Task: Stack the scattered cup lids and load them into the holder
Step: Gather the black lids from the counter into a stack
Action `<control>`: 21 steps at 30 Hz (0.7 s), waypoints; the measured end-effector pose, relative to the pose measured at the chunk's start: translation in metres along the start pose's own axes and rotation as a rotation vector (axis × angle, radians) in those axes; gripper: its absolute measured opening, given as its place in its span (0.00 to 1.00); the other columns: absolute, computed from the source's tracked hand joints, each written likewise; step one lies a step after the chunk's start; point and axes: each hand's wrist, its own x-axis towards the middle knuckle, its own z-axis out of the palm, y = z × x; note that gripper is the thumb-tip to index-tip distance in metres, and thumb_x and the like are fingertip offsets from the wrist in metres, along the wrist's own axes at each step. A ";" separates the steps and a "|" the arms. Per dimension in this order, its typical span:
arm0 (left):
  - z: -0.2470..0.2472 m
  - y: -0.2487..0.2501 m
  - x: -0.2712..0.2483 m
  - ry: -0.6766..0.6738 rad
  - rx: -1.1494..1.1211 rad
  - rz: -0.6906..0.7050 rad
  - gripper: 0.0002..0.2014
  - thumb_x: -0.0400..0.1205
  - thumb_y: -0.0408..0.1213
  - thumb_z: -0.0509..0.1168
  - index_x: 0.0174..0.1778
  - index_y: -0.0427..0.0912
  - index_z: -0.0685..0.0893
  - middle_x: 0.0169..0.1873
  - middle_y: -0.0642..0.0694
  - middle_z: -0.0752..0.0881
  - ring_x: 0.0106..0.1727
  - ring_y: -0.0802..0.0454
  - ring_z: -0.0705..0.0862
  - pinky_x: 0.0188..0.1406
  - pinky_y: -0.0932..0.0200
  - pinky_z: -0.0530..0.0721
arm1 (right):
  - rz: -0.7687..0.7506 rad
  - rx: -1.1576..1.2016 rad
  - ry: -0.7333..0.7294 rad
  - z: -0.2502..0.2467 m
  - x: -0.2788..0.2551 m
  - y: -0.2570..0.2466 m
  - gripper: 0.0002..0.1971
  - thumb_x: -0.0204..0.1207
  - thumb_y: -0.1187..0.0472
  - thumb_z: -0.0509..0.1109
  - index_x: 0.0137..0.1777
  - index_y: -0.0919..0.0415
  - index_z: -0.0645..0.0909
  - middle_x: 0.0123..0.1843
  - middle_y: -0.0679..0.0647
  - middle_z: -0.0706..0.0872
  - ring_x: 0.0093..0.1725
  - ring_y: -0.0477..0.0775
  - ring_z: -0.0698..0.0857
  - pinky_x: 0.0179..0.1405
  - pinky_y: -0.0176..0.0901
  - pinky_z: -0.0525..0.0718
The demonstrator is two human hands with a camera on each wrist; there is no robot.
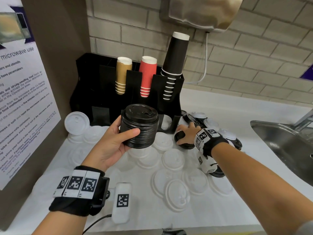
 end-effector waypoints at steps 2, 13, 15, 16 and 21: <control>-0.001 0.000 0.000 -0.008 0.003 -0.005 0.43 0.44 0.42 0.89 0.57 0.48 0.84 0.48 0.49 0.92 0.51 0.52 0.91 0.39 0.61 0.88 | 0.000 0.017 -0.021 0.000 0.002 -0.002 0.33 0.74 0.40 0.70 0.77 0.38 0.62 0.77 0.61 0.59 0.72 0.72 0.70 0.68 0.59 0.75; -0.003 0.000 0.004 0.025 -0.112 0.003 0.42 0.55 0.39 0.87 0.67 0.51 0.79 0.56 0.48 0.90 0.56 0.50 0.90 0.41 0.57 0.89 | -0.151 0.675 0.194 -0.055 -0.042 -0.009 0.21 0.78 0.42 0.64 0.70 0.45 0.71 0.58 0.56 0.82 0.51 0.52 0.82 0.47 0.39 0.76; -0.002 -0.003 0.005 0.030 -0.098 -0.006 0.29 0.68 0.31 0.77 0.65 0.51 0.81 0.55 0.49 0.90 0.55 0.51 0.90 0.41 0.58 0.89 | -0.309 0.981 0.267 -0.062 -0.063 -0.020 0.14 0.79 0.46 0.67 0.62 0.44 0.76 0.45 0.49 0.83 0.36 0.43 0.80 0.34 0.30 0.75; -0.002 -0.004 0.005 0.026 -0.086 -0.012 0.26 0.70 0.29 0.75 0.64 0.51 0.82 0.54 0.49 0.90 0.54 0.51 0.90 0.41 0.58 0.89 | -0.388 1.107 0.279 -0.063 -0.074 -0.026 0.12 0.78 0.47 0.68 0.60 0.43 0.77 0.44 0.48 0.83 0.36 0.42 0.80 0.34 0.30 0.76; 0.002 -0.007 0.006 0.009 -0.052 -0.033 0.29 0.68 0.29 0.72 0.66 0.51 0.80 0.52 0.50 0.91 0.53 0.52 0.90 0.40 0.59 0.88 | -0.700 1.253 0.371 -0.068 -0.110 -0.042 0.23 0.70 0.53 0.73 0.67 0.45 0.79 0.53 0.51 0.82 0.45 0.46 0.83 0.43 0.33 0.81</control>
